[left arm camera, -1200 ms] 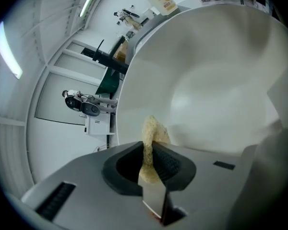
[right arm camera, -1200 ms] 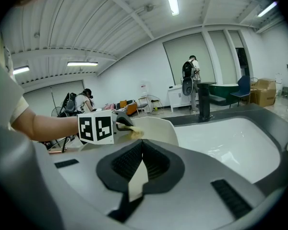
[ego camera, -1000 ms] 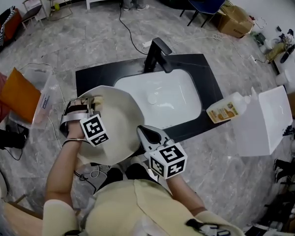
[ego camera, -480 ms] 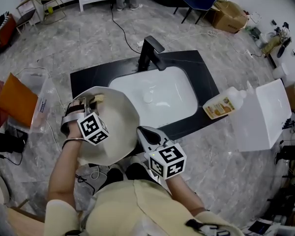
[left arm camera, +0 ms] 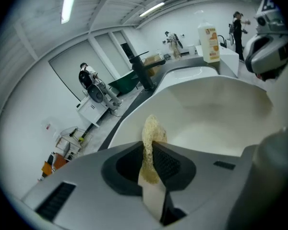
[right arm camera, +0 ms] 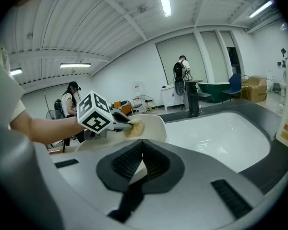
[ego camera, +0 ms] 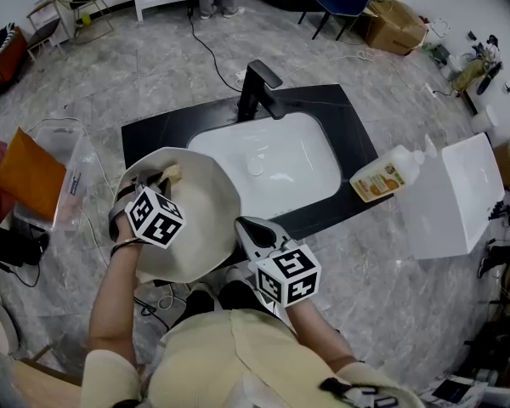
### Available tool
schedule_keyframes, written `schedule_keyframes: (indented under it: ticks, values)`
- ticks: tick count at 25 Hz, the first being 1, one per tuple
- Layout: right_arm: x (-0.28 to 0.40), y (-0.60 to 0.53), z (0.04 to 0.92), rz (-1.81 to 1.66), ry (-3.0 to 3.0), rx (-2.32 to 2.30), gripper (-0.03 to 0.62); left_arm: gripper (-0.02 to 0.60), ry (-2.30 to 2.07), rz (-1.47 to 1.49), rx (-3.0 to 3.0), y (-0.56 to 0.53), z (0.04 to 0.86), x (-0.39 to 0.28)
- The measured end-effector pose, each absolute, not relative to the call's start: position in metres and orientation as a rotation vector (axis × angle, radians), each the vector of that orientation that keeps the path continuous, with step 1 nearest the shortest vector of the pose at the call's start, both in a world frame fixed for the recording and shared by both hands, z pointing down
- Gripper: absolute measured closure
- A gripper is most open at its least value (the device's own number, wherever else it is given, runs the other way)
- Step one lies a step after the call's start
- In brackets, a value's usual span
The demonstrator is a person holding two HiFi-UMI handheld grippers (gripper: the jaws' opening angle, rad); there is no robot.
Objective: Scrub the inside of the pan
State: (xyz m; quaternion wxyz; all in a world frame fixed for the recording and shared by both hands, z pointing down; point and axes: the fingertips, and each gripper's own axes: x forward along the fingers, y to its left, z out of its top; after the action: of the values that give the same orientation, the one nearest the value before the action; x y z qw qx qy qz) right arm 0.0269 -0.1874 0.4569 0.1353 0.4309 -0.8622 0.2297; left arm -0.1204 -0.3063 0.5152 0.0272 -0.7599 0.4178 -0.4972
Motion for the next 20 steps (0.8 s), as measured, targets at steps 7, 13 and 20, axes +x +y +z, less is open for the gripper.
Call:
schedule_keyframes:
  ticks: [7, 13, 20]
  values:
    - [0.028, -0.183, 0.457, 0.665, -2.493, 1.252, 0.579, 0.528, 1.363, -1.63, -2.395, -0.308, 0.532, -0.126]
    - [0.027, -0.181, 0.458, 0.668, -2.49, 1.256, 0.579, 0.526, 1.252, -1.738, -2.388, -0.311, 0.549, -0.109]
    - [0.035, -0.184, 0.455, 0.656, -2.484, 1.318, 0.579, 0.528, 0.891, -1.768, -2.308, -0.301, 0.559, -0.069]
